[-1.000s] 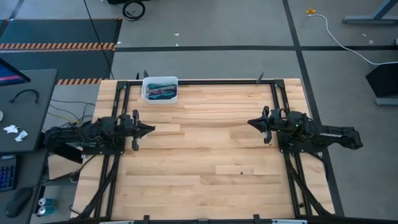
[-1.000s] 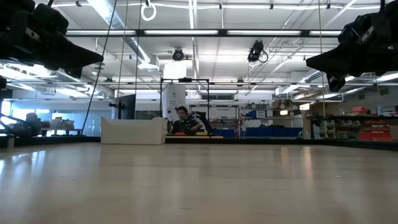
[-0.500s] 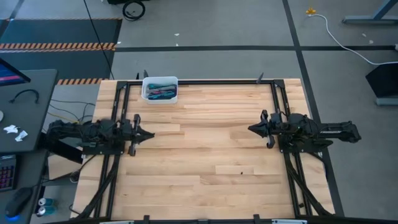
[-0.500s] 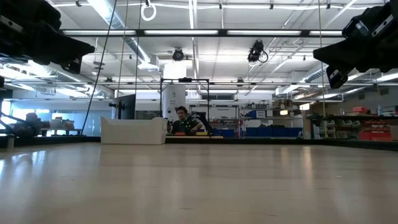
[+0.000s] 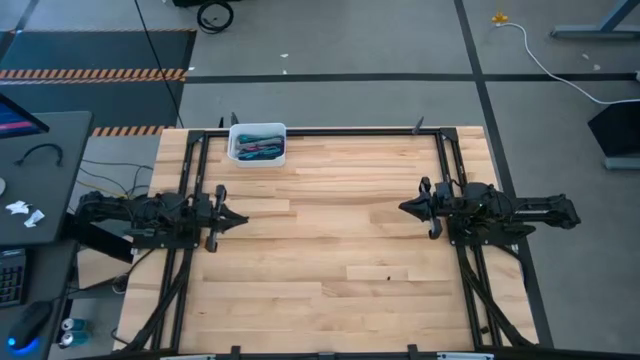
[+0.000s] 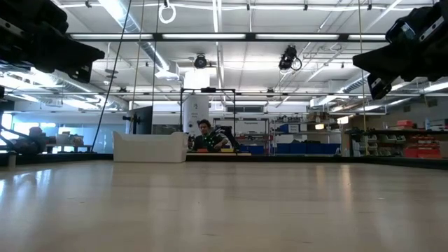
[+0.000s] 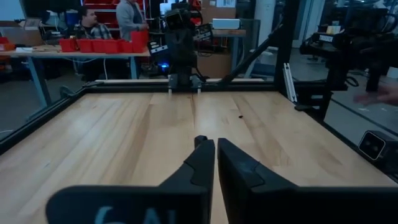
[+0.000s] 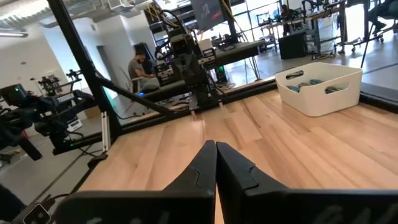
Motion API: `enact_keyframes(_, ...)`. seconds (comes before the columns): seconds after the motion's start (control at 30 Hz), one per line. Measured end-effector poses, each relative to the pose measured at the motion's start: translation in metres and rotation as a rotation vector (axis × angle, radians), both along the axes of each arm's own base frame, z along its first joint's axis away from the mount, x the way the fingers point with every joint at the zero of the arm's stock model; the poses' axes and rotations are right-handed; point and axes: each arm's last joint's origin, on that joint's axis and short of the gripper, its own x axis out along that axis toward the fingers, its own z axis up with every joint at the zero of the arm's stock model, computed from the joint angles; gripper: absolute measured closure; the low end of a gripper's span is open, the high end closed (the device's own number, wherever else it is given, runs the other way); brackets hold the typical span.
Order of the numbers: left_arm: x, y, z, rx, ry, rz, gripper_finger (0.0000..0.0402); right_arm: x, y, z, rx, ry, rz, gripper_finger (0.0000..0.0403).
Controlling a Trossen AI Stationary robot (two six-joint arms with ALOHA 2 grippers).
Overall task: Pick and place USB-C Cables
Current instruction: Return to Home Position
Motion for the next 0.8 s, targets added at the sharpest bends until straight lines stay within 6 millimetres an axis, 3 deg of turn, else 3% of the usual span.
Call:
enact_keyframes(0.2, 0.0000, 0.0000, 0.0000, 0.000, 0.000, 0.000, 0.0371, 0.0000, -0.0001, 0.0000, -0.157, 0.005, -0.007, 0.0396)
enact_keyframes(0.8, 0.0000, 0.0000, 0.0002, 0.000, -0.001, 0.000, 0.0373, 0.0000, -0.0001, 0.0000, -0.155, 0.005, -0.006, 0.0396)
